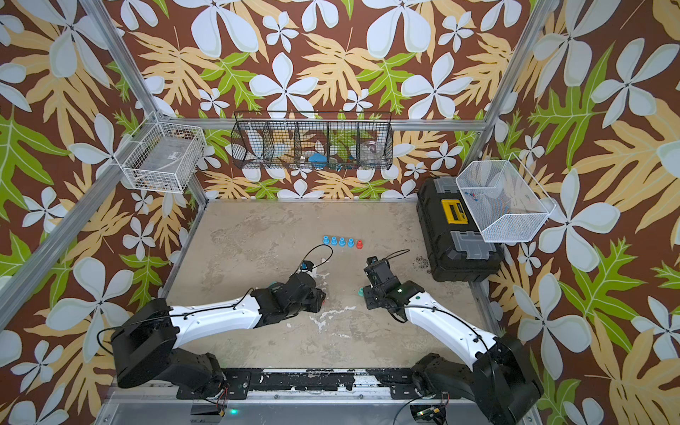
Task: Close the stamp cap
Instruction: Move the cover to the center of the board, then pick up the stamp from the center of the board.
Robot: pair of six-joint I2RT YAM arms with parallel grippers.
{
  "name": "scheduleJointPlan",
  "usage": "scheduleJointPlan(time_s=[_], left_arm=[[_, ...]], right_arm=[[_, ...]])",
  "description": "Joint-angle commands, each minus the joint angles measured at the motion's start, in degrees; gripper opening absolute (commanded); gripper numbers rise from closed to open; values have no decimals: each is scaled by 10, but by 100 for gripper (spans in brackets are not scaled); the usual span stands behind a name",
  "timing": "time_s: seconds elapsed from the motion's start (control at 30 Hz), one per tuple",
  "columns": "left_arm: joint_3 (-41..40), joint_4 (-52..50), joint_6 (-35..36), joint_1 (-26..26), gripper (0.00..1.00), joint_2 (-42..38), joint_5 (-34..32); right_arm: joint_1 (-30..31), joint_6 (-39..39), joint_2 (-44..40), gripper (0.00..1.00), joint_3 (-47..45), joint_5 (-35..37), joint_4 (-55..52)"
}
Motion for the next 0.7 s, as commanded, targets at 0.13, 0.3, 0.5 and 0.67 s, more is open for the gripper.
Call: scheduleJointPlan(time_s=[0.13, 0.3, 0.5, 0.67], left_arm=[[-19, -33, 6, 1, 41, -44, -33], [-34, -43, 2, 1, 41, -81, -43], [-38, -68, 5, 2, 41, -124, -59], [-48, -76, 5, 10, 41, -146, -62]], right_arm=[[3, 5, 46, 36, 7, 13, 17], [3, 3, 69, 36, 8, 23, 31], [3, 1, 101, 34, 23, 24, 41], [3, 2, 115, 32, 24, 24, 48]])
